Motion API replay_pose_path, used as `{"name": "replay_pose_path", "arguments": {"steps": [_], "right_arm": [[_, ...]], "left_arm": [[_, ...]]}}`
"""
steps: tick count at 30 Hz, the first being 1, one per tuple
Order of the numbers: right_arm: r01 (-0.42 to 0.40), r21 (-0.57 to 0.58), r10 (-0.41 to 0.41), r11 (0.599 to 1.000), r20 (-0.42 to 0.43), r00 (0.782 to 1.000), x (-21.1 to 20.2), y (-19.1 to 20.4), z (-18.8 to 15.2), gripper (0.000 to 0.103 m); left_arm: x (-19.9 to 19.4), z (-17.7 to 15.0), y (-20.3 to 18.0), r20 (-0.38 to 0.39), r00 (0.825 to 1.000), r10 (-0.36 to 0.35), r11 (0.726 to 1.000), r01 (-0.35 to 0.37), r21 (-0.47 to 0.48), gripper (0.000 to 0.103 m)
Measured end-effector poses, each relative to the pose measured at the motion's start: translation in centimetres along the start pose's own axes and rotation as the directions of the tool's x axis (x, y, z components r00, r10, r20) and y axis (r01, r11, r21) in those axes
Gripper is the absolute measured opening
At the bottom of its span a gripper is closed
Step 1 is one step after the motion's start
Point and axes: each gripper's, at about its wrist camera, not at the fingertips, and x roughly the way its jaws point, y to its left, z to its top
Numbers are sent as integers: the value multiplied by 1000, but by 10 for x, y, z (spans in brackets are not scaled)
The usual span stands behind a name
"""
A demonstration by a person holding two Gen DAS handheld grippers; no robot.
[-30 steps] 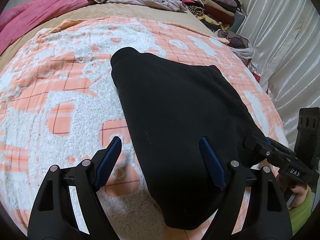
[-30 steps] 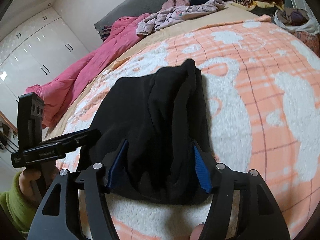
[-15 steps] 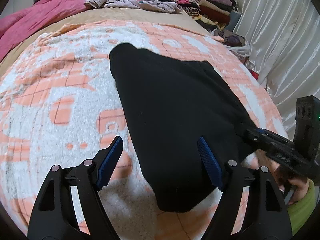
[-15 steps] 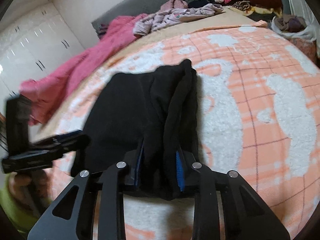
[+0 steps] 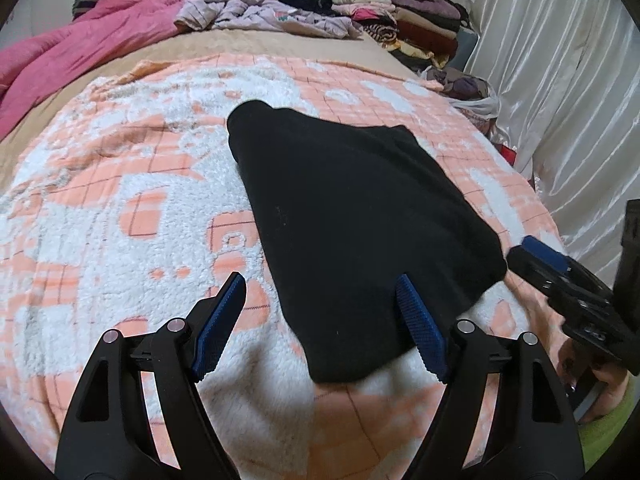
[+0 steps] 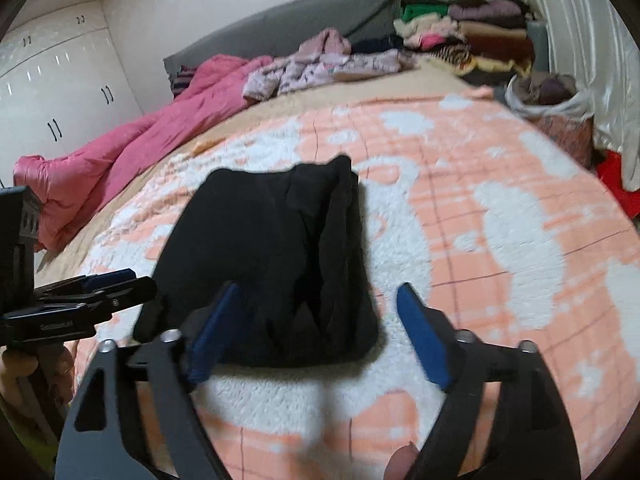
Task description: Fold small clothes
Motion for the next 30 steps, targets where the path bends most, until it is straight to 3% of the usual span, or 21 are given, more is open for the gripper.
{"name": "replay_pose_path", "arguments": {"steps": [4,9,19,30], "right_arm": [[18,-19,-16,1000,66,998,-27,9,-4,94],[57,-59,-48,997,138,989,-56,27,-12,97],[139,-114,-114,984,202,973,-82,57,-45,99],[177,-67,-167,982,126,978,-71,53,-85,99]], "left_arm": [[-19,-6,2,37,999,-1,1000,2,-12,75],[-41,-17,0,74,997,17,1000,-18,3,93],[-72,-49,1,118,992,52,998,-54,14,93],[-75,-97,17,92,991,102,995,-102,-4,93]]}}
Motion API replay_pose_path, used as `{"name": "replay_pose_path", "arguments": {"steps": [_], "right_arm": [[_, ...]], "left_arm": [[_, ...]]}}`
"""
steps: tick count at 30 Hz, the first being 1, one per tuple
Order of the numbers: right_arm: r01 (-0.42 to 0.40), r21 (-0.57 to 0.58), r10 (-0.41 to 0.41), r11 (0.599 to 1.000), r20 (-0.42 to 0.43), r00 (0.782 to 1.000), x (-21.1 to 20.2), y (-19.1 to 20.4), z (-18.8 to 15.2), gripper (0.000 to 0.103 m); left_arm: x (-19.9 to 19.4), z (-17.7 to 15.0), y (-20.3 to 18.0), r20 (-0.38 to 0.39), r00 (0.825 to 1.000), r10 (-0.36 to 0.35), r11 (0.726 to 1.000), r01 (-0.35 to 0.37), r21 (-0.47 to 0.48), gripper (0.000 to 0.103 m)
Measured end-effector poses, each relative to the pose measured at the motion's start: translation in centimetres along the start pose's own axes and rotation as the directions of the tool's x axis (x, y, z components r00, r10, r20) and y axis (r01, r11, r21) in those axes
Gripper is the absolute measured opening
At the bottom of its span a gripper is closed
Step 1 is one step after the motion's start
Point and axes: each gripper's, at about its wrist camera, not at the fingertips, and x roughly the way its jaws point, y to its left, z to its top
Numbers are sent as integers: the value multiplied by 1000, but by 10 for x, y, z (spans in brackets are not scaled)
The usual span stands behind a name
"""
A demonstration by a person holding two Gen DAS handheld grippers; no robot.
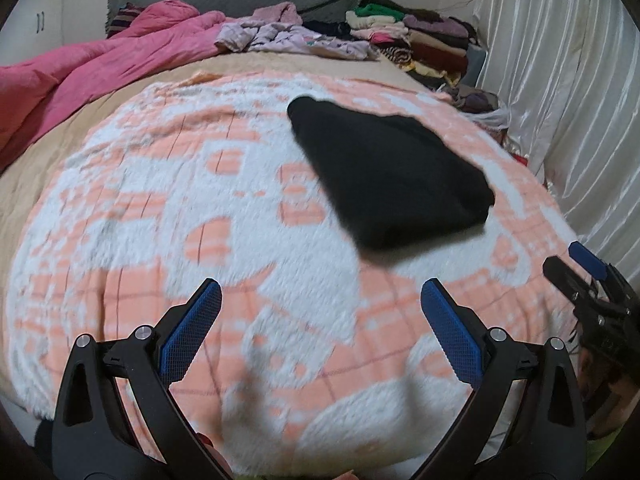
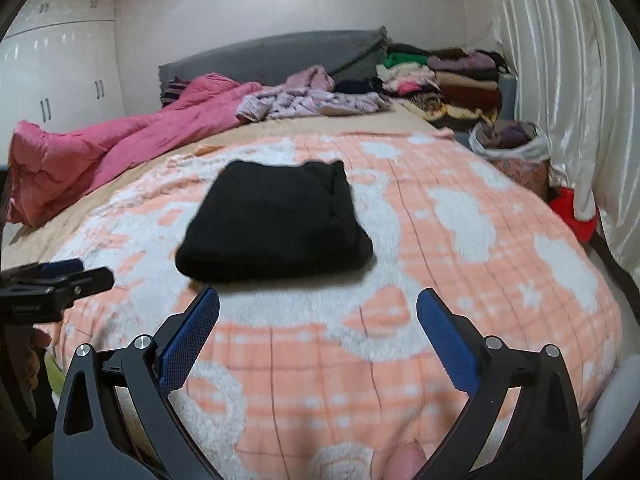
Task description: Fold small clothes
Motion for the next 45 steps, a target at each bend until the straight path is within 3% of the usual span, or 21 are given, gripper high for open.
{"name": "replay_pose_path", "arguments": {"steps": [11,45], "right_arm": [[1,11,0,1000,-44,999,7,11,-27,99],[-21,-7,21,1000,-35,999,4,20,-21,99]], "left_arm": [[9,-23,0,-38,999,-5,1000,4,-12,93],[1,-18,4,-26,999,23,1000,-23,-11,93]]}}
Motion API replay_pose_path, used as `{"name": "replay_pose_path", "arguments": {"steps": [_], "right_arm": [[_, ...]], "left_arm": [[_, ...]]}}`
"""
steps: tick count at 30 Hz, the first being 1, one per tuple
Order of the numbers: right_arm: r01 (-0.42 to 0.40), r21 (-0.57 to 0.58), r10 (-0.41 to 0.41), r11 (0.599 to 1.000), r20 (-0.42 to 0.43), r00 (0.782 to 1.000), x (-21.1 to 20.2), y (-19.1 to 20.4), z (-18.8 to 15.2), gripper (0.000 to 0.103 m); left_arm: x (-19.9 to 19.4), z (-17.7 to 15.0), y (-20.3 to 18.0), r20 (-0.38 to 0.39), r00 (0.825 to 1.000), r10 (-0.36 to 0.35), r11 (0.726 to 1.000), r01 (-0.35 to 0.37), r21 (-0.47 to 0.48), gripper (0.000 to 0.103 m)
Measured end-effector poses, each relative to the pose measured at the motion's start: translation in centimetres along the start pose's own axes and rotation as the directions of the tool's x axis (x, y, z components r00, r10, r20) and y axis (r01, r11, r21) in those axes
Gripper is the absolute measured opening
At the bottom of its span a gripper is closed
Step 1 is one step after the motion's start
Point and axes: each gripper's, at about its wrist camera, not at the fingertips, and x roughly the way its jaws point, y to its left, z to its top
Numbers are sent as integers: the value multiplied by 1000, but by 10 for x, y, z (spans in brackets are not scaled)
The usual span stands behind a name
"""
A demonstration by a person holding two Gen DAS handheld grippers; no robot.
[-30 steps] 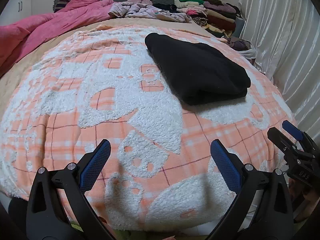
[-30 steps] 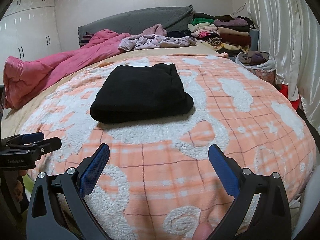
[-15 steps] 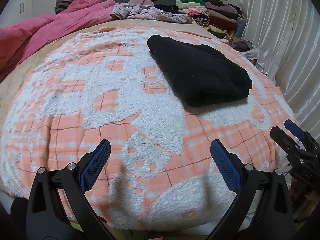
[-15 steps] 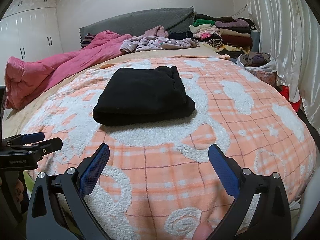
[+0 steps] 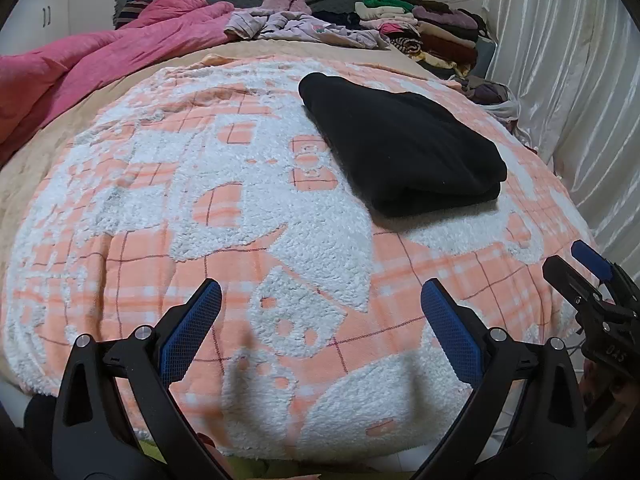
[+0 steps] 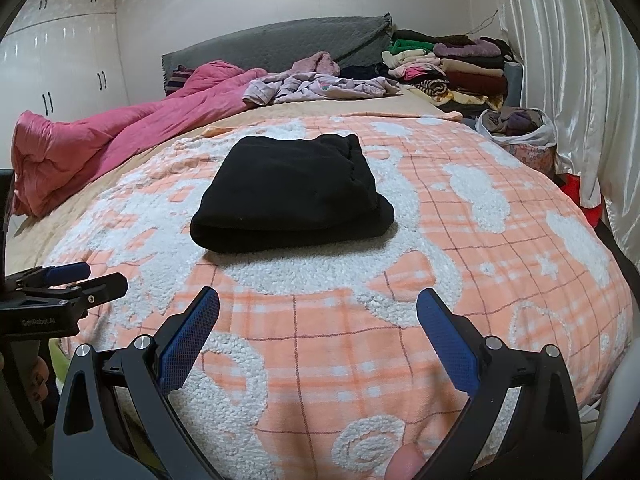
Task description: Fold small clothes
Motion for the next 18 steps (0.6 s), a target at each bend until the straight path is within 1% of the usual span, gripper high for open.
{"name": "replay_pose_path", "arguments": {"steps": [18], "right_arm": [[-4,-1,4,1000,-3,1000,1,1,0,99]], "left_arm": [[-3,3,4,7,1000,4,1000,-4,-2,93]]}}
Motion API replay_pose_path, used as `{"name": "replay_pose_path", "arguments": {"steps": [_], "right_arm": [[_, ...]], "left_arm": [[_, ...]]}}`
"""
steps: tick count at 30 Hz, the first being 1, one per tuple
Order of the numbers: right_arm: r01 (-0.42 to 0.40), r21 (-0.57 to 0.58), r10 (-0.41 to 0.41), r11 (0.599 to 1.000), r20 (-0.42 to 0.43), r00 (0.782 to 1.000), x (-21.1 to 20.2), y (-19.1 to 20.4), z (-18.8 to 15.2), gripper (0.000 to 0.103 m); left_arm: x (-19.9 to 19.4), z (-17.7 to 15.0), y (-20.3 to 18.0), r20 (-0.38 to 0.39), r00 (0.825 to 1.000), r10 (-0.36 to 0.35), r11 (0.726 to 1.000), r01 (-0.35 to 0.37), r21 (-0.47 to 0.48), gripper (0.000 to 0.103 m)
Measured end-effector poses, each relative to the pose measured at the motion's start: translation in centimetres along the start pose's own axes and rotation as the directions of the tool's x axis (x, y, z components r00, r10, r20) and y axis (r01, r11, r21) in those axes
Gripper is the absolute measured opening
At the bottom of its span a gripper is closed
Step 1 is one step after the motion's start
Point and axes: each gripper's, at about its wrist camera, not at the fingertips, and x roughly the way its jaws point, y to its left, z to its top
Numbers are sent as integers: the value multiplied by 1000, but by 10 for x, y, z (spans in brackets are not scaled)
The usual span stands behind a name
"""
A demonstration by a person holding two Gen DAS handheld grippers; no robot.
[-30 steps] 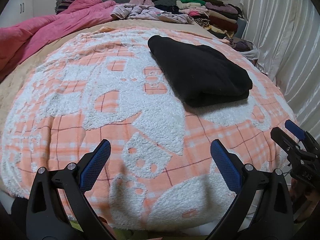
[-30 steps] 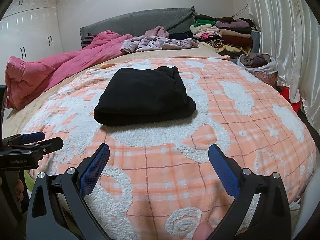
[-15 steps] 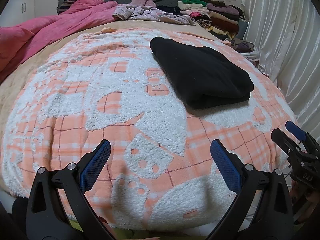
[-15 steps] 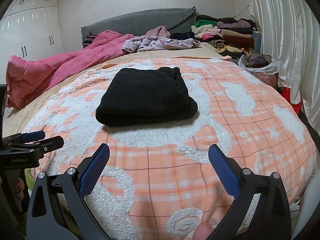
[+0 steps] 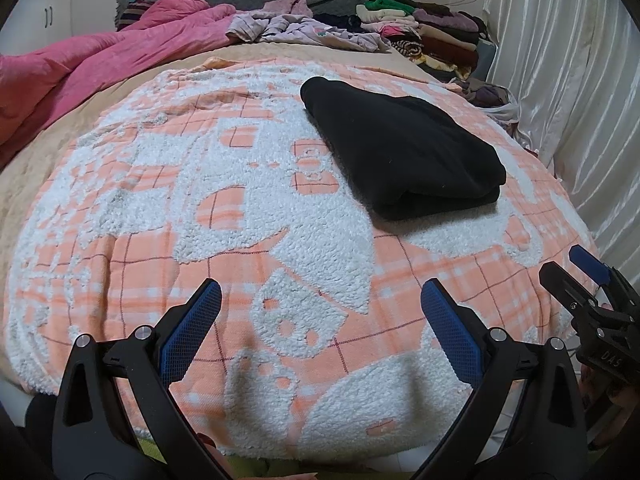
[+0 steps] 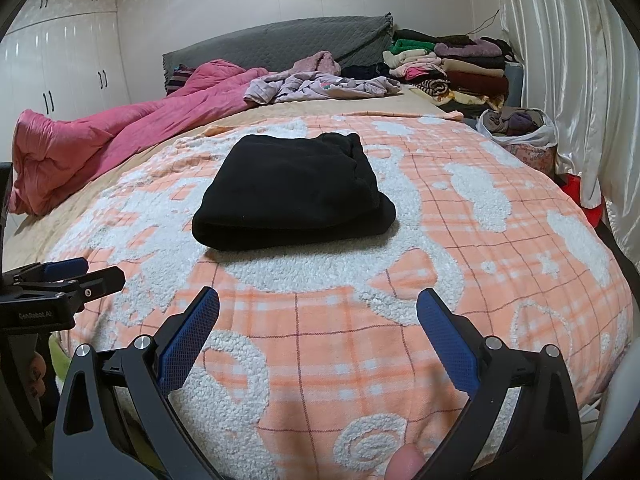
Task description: Fold small clothes
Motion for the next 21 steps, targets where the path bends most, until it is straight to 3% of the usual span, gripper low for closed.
{"name": "replay_pose_path", "arguments": {"steps": [21], "right_arm": [[1,0,-1,1000,-1,1000,1,1,-1,99]], "left_arm": [[-2,0,-5,-4,1000,15,1000,-15,0,93]]}}
